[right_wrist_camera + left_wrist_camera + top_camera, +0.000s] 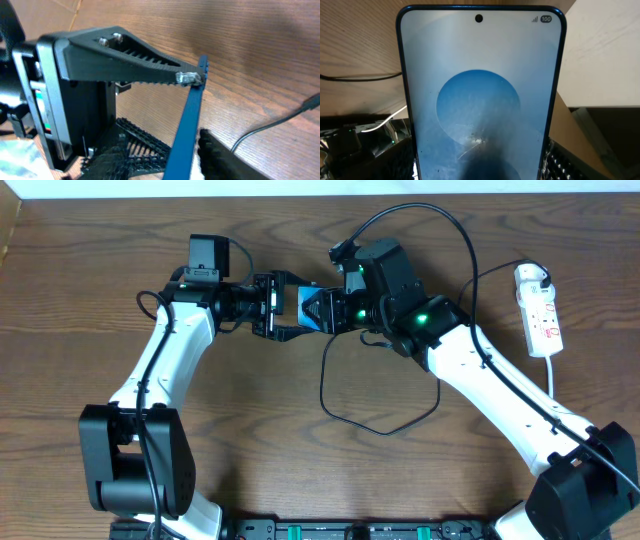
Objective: Plug charger to phone and switch on socket
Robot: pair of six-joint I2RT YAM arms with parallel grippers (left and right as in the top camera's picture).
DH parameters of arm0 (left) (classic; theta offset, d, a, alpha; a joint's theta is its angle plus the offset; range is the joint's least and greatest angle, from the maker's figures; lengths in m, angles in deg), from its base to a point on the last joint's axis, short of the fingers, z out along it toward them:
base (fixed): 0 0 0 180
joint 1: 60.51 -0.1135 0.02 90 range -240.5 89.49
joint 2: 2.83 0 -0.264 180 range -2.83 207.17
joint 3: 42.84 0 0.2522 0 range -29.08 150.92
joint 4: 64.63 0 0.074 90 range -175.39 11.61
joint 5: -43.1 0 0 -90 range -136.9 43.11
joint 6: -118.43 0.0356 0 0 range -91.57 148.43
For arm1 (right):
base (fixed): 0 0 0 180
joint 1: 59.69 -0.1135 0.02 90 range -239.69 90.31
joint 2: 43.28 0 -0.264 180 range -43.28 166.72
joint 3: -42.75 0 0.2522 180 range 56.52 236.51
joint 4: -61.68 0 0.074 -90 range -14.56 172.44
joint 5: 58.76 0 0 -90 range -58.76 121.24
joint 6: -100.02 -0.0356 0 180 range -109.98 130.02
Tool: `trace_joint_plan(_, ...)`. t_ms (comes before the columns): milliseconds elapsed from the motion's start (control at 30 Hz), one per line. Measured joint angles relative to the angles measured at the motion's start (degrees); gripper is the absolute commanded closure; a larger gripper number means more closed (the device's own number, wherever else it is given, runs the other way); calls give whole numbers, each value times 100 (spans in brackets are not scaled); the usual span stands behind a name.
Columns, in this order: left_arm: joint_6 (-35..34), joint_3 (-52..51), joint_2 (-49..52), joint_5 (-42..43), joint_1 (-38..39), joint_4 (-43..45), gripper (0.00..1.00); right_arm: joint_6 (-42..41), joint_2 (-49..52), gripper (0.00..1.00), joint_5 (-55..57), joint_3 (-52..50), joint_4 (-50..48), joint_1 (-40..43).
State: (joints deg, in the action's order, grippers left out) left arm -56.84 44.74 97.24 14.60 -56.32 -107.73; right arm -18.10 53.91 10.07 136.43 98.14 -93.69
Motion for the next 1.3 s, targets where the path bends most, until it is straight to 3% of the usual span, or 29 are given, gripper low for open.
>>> trace_joint_plan(433,4,2,-44,-2,-50,35,37,-205,0,99,258,0,63,17)
trace_joint_plan(867,44,2,-79,42,-52,76,37,-584,17,99,109,0,76,192)
trace_joint_plan(1067,743,2,-79,-70,-37,299,37,-1233,17,99,-105,0,-11,758)
trace_joint_plan(1300,1578,2,-79,-221,-31,1493,37,-2514,17,99,-232,0,-345,1287)
